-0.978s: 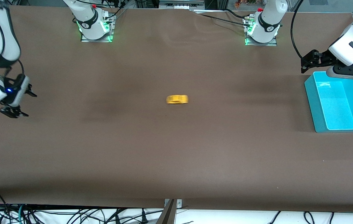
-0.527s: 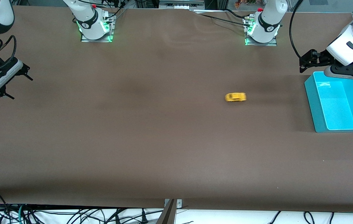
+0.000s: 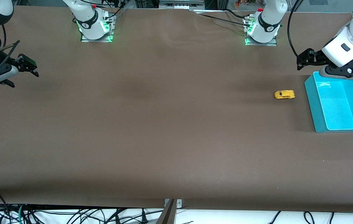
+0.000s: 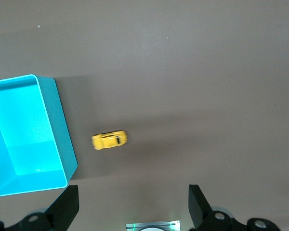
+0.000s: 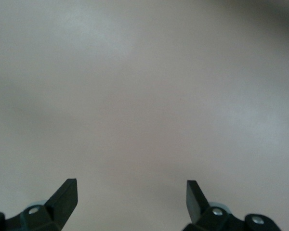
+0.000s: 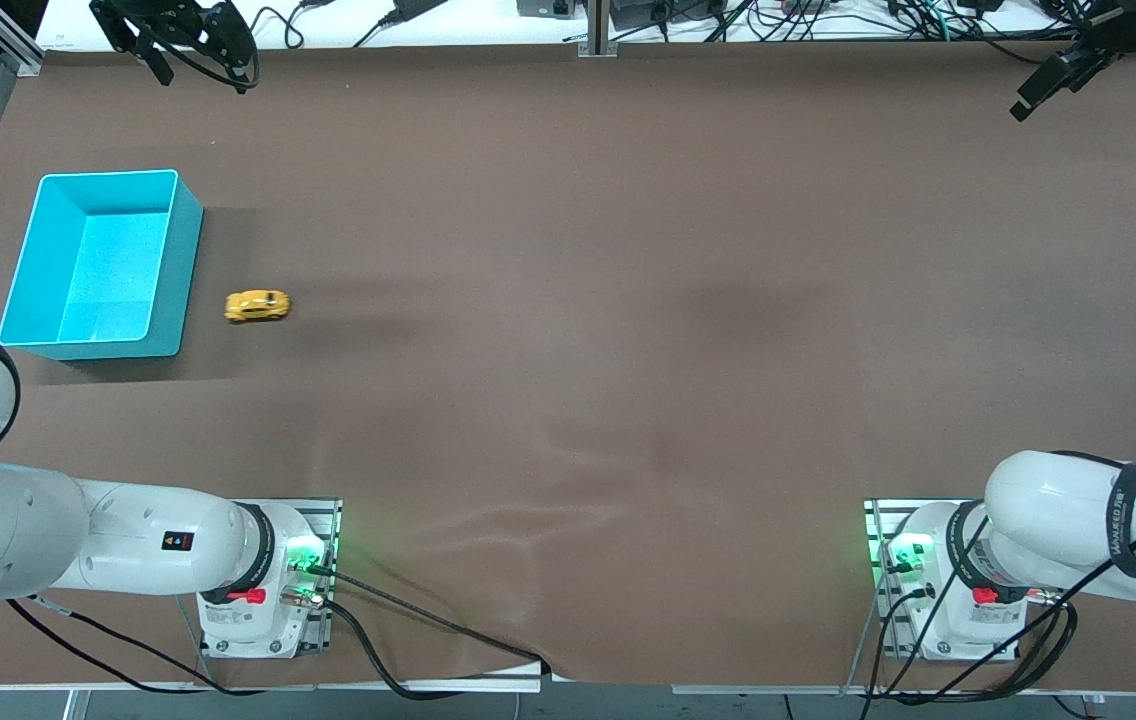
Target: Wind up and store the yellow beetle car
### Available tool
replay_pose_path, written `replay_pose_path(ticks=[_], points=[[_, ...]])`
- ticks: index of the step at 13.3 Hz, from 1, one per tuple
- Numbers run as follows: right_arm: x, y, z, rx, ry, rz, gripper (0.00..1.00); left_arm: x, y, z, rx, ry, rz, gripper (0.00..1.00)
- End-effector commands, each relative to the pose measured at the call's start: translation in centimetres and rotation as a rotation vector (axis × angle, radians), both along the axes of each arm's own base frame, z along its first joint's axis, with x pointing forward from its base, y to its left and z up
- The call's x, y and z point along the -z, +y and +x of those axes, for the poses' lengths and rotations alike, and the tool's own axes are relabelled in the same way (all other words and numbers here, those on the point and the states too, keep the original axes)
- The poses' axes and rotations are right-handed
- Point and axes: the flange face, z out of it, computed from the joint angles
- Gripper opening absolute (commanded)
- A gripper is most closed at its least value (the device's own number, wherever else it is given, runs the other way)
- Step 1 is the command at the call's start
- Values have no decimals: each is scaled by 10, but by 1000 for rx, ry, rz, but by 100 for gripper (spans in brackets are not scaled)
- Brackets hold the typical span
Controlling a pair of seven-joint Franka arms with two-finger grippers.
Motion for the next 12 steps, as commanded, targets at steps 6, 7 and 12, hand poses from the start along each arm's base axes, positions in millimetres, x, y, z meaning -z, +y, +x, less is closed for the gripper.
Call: replay_pose_path(ticks=[6,7,12], points=[[-8,26,-3,177,48,48,100,18,11,-2,347,72,-69,100],[-8,26,-3,179,50,48,100,24,15,-3,382,85,-78,100],[-9,42,-4,322,58,41,100,64,33,-15,567,175,-151,100]])
